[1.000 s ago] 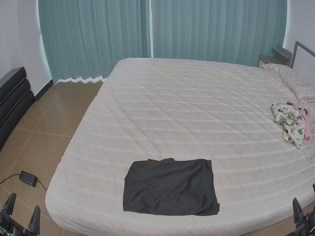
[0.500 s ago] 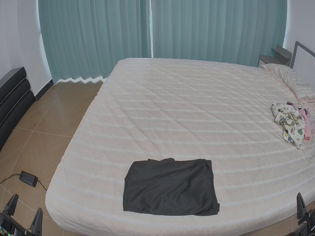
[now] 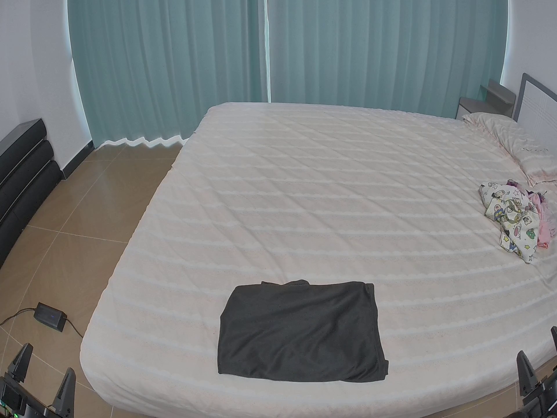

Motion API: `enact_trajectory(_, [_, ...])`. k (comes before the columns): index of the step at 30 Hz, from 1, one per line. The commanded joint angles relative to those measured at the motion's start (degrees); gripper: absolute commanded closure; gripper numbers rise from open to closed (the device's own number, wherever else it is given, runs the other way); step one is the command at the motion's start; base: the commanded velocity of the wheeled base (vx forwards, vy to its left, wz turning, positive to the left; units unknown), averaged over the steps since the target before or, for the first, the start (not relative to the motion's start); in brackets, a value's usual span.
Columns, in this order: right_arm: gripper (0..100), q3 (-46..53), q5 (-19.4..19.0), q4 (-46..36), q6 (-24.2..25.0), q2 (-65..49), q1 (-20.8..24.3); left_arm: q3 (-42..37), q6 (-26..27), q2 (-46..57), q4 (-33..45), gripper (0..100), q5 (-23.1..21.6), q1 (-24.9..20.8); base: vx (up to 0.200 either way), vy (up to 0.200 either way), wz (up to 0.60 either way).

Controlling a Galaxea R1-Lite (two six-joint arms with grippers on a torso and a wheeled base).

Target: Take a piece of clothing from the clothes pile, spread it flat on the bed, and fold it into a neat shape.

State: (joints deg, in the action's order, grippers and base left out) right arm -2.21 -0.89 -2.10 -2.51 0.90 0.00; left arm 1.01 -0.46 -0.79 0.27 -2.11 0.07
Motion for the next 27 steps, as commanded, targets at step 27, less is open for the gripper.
enact_trajectory(27, [0,1.5,1.0,0.3,2.6,-0.8,0.0,-0.8,0.4,0.4,-0.1,0,0.5,0.0,0.000,0.000,0.00])
